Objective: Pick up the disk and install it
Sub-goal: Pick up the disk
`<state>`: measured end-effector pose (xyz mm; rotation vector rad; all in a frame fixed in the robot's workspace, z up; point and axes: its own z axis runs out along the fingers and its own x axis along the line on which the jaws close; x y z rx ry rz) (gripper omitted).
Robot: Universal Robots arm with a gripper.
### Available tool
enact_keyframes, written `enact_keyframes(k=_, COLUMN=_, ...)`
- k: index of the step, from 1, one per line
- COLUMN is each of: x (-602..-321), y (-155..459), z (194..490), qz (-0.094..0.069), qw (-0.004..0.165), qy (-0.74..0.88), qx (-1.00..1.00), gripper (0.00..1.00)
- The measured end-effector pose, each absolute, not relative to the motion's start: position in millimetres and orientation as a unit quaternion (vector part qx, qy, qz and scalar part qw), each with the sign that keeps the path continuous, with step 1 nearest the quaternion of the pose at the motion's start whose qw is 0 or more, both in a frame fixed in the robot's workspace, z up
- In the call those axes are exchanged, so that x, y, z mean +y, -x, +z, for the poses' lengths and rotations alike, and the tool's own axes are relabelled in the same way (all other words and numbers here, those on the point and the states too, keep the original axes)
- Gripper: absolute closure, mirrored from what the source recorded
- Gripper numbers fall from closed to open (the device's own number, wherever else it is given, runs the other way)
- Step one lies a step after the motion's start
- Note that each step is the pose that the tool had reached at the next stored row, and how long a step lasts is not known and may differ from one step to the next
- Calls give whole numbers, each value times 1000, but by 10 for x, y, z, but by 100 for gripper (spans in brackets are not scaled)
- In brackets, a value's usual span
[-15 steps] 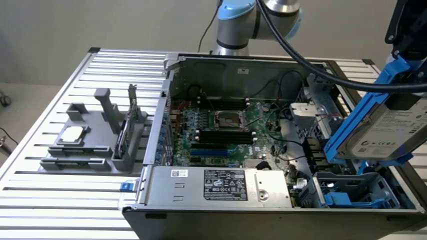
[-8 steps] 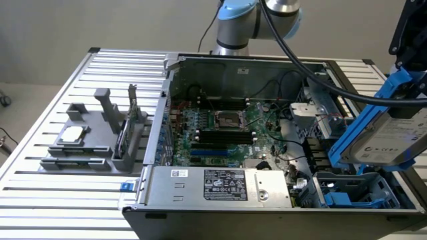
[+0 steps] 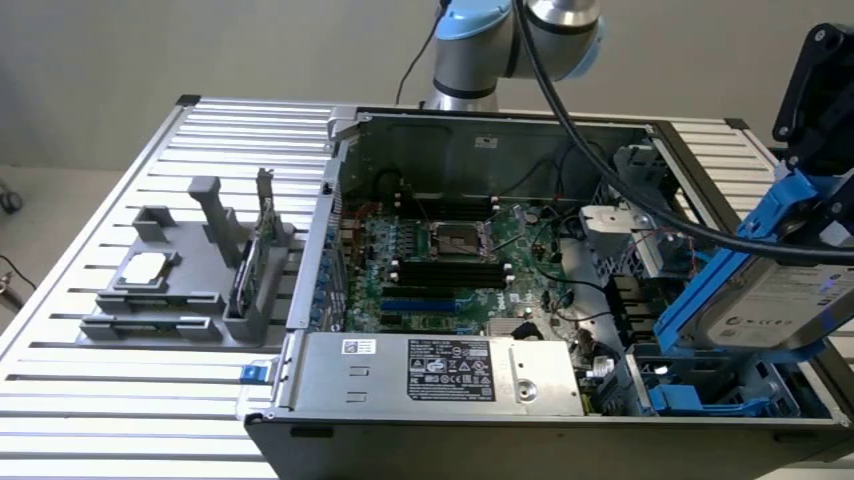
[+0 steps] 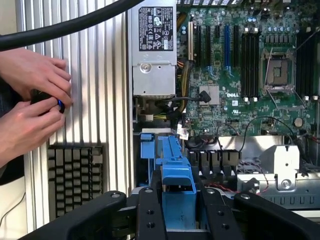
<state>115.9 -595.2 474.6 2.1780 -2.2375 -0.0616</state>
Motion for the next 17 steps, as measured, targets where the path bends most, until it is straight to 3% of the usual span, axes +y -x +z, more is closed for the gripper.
enact_keyframes(k=17, x=-5953, y=-1166, z=4482, qz=-21, qw=11, qy=-697, qx=-716, gripper=67)
